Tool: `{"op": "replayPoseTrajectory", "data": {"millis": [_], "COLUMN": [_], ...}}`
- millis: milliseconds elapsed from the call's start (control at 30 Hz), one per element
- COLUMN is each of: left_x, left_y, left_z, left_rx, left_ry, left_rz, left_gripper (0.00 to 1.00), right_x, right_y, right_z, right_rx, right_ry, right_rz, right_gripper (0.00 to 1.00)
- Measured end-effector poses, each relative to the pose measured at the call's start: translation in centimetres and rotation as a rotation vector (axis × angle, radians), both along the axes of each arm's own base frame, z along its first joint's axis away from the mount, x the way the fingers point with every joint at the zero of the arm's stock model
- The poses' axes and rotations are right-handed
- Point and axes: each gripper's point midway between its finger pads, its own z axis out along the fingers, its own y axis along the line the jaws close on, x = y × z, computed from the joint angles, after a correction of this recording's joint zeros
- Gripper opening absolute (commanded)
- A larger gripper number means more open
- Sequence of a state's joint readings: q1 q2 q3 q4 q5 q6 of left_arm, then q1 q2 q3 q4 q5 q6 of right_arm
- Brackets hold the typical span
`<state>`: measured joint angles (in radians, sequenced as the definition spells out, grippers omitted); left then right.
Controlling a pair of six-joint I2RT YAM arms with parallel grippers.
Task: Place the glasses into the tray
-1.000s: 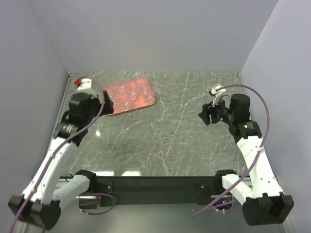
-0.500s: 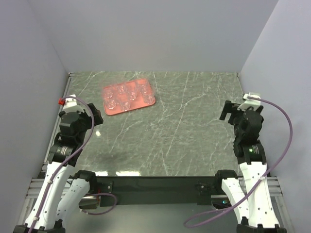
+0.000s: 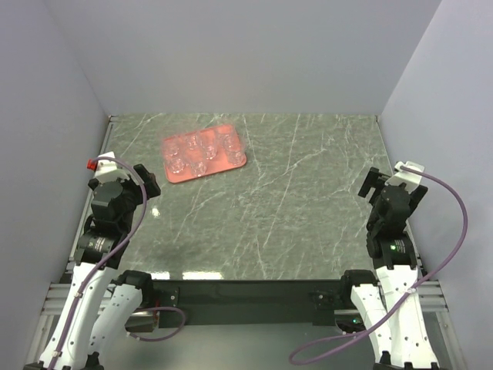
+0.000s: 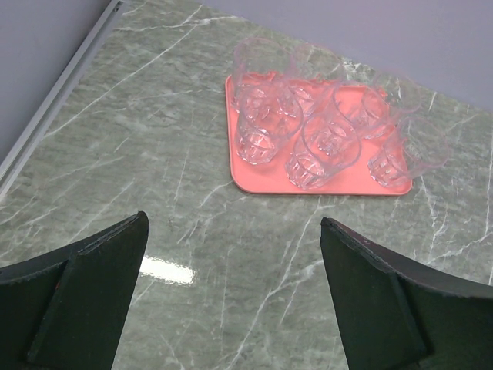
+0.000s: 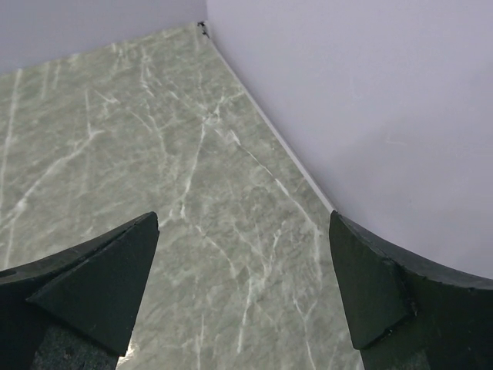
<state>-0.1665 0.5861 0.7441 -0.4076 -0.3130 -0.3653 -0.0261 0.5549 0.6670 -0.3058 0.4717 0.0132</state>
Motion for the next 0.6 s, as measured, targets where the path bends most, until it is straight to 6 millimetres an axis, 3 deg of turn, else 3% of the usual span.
{"op": "replayPoseTrajectory", "data": {"millis": [200, 600], "left_x": [-0.1, -0.1], "left_y": [0.2, 0.2], "left_z": [0.2, 0.0], "left_rx": [-0.003, -0.012], "left_ry": [-0.010, -0.007], "left_rz": [0.009, 0.018], "left_gripper": [0.99, 0.99], "right_x": [0.2, 0.2], "right_y": [-0.2, -0.2], "right_z": [-1.5, -1.1], "right_rx": [-0.002, 0.008], "right_ry": [0.032, -0.002], "right_rz": [-0.014, -0.016], "right_gripper": [0.97, 0.96]}}
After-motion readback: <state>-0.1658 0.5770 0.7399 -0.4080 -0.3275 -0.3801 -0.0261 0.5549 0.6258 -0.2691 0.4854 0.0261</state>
